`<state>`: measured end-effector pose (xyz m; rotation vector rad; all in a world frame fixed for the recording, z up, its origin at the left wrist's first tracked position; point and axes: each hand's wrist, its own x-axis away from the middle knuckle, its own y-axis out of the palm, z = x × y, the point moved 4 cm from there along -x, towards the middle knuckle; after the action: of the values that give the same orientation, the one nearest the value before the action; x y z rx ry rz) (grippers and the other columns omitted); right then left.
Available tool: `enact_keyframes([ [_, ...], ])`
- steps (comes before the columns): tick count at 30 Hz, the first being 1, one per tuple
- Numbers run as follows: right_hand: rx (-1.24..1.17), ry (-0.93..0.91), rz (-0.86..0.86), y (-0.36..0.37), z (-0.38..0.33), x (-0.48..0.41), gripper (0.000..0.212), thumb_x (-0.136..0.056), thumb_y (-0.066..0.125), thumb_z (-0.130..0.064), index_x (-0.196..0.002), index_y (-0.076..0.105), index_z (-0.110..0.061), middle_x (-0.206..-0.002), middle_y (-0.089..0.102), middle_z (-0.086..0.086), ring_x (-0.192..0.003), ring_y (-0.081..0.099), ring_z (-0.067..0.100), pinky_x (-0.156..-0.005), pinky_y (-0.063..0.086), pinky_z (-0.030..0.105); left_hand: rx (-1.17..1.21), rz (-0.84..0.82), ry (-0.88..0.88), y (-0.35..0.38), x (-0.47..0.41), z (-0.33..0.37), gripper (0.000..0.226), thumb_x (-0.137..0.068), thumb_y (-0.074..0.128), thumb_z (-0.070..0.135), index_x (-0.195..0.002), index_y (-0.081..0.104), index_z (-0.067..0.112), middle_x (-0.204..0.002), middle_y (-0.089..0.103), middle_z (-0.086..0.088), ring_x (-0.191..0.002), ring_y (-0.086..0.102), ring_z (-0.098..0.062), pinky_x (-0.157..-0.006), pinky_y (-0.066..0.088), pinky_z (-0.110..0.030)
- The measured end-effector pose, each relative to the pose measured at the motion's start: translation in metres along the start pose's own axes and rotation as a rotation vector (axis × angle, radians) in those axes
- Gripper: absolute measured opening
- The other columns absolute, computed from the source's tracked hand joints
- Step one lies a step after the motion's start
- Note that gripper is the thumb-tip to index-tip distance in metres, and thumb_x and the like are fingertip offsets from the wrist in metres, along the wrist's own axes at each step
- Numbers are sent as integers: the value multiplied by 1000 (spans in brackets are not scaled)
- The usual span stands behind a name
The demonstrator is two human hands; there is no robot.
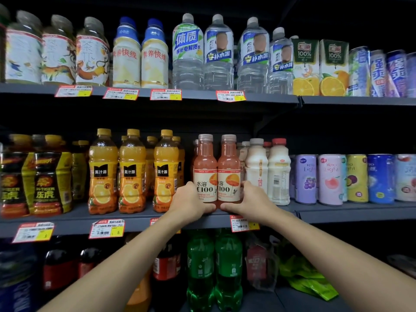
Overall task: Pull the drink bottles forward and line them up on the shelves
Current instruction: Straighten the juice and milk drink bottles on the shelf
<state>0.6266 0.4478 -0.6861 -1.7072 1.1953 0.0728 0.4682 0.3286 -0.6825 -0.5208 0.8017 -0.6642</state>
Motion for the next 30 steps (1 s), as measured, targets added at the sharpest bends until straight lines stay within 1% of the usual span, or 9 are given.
enact_keyframes([
  [4, 33, -33, -19, 2, -1, -2, 72, -68, 85, -57, -120, 53, -19, -120, 66, -2, -105, 62, 15, -85, 54, 31, -52, -3, 47, 2, -3, -4, 64, -71, 88, 41, -117, 49, 19, -120, 64, -3, -110, 63, -23, -85, 54, -33],
  [6, 44, -37, -19, 2, 0, -4, 73, -68, 86, -58, -119, 52, -19, -119, 66, -2, -105, 62, 16, -84, 53, 30, -72, 12, 68, 3, -3, -4, 65, -72, 87, 43, -116, 47, 19, -120, 63, -4, -110, 62, -24, -85, 55, -35],
  [9, 84, -47, -51, -1, 0, -9, 77, -63, 87, -60, -119, 52, -20, -119, 66, -2, -106, 63, 17, -88, 55, 33, -98, 18, 84, 1, -2, -4, 67, -71, 87, 45, -115, 45, 18, -121, 62, -5, -111, 62, -25, -88, 56, -40],
  [13, 127, -89, -65, -5, 1, -11, 76, -57, 85, -69, -110, 49, -29, -115, 67, -7, -95, 61, 10, -77, 52, 25, -106, 15, 119, -3, -3, -6, 72, -68, 89, 46, -115, 44, 17, -120, 63, -5, -109, 62, -25, -87, 57, -38],
  [14, 129, -103, -64, -6, 2, -9, 78, -56, 83, -72, -111, 49, -29, -117, 67, -7, -97, 62, 10, -78, 53, 25, -112, 14, 130, -3, -4, -7, 73, -68, 89, 47, -117, 44, 16, -121, 63, -6, -110, 62, -25, -88, 57, -39],
  [16, 144, -124, -51, -6, 5, -6, 87, -54, 75, -81, -117, 51, -26, -119, 67, -6, -102, 64, 12, -84, 57, 33, -140, 13, 149, -1, -3, -8, 73, -70, 87, 49, -120, 44, 16, -123, 62, -6, -111, 62, -26, -90, 56, -40],
  [19, 190, -149, -30, -6, 8, -4, 91, -55, 67, -88, -120, 53, -26, -117, 68, -8, -101, 65, 12, -83, 57, 37, -171, 14, 167, 0, -3, -8, 73, -72, 85, 51, -122, 43, 17, -125, 61, -7, -113, 61, -27, -89, 55, -39],
  [25, 196, -181, -84, -4, 7, -6, 83, -62, 65, -84, -120, 57, -27, -117, 69, -8, -100, 65, 10, -84, 57, 34, -90, -2, 173, -1, -5, -12, 75, -71, 86, 48, -124, 43, 16, -126, 62, -5, -113, 62, -23, -86, 56, -33],
  [30, 159, -187, -100, -6, 10, -7, 69, -68, 74, -73, -119, 56, -29, -118, 68, -8, -90, 59, 3, -76, 51, 20, -63, -4, 181, -1, -5, -14, 78, -70, 87, 47, -127, 44, 15, -126, 62, -5, -113, 62, -22, -86, 56, -32],
])
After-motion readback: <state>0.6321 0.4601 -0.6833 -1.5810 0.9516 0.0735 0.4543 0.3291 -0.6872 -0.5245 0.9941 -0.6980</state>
